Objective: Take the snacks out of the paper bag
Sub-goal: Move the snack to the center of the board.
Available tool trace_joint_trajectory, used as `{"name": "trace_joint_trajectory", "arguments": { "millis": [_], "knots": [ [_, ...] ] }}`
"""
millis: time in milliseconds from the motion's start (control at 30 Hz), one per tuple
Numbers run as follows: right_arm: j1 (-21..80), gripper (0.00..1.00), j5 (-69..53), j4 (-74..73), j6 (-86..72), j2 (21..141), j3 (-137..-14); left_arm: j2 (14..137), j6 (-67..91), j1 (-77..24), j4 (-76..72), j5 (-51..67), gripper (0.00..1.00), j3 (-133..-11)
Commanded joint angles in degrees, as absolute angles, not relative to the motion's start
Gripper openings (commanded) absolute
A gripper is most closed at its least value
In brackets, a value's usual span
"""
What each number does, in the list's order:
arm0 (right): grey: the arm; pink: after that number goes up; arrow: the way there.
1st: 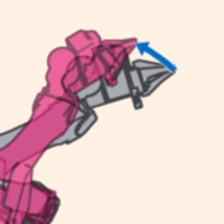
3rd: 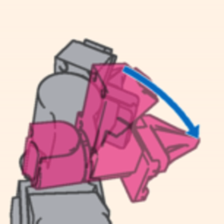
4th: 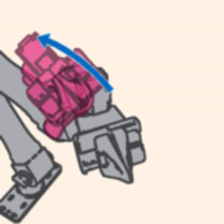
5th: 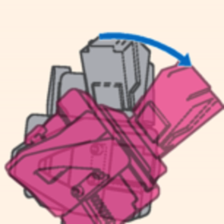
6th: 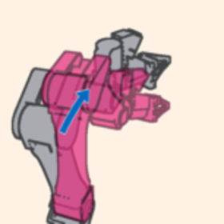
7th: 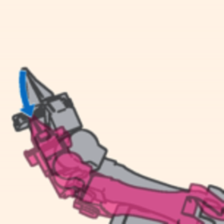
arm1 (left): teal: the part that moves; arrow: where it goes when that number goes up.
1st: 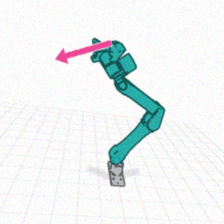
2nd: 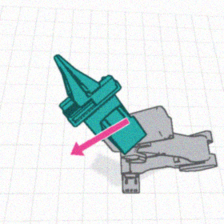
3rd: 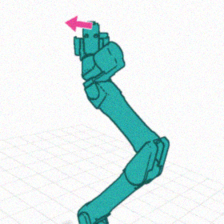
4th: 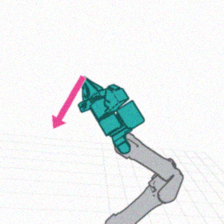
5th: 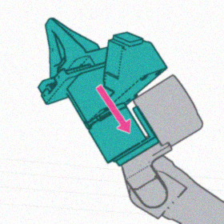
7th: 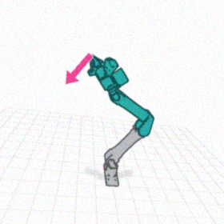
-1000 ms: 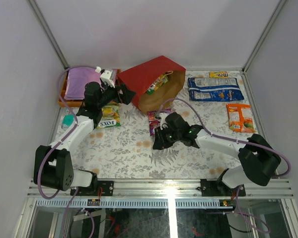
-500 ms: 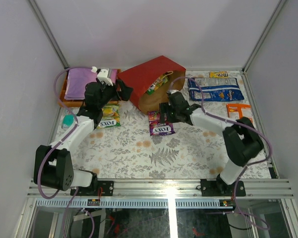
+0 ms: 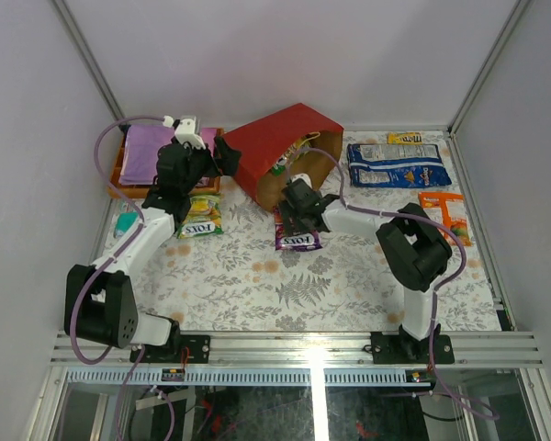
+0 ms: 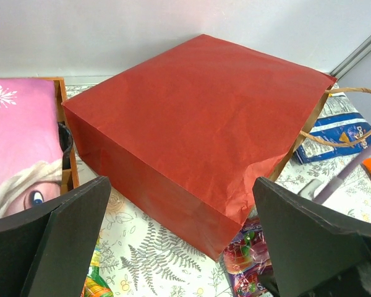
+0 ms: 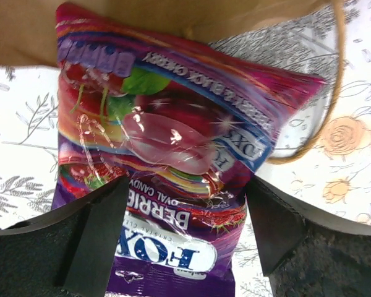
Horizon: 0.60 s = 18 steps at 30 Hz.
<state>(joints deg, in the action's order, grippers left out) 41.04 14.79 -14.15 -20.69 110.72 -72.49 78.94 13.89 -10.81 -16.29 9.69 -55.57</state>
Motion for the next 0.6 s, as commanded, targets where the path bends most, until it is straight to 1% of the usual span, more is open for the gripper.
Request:
{"name": "trace_joint_trajectory", "arguments": {
  "millis": [0, 200, 367, 433, 567],
  "knots": [
    [44.7, 0.82, 14.7, -13.7, -19.9, 109.4, -65.5, 80.0, 14.4, -10.4, -17.3, 9.6, 1.00, -56.6],
    [49.5, 0.80, 10.8, -12.0, -23.4, 104.5, -54.3, 79.6, 15.2, -10.4, -18.6, 9.9, 1.00, -55.3],
    [54.6, 0.79, 10.6, -14.8, -24.6, 102.2, -51.6, 78.6, 15.0, -10.4, -18.5, 9.6, 1.00, -54.5],
    [55.4, 0.80, 9.3, -15.4, -26.5, 101.0, -51.0, 77.9, 14.8, -10.4, -18.2, 9.4, 1.00, -54.1],
    [55.6, 0.86, 9.0, -15.0, -27.7, 95.9, -51.8, 76.7, 14.5, -10.4, -17.7, 9.4, 1.00, -53.6]
  ]
}}
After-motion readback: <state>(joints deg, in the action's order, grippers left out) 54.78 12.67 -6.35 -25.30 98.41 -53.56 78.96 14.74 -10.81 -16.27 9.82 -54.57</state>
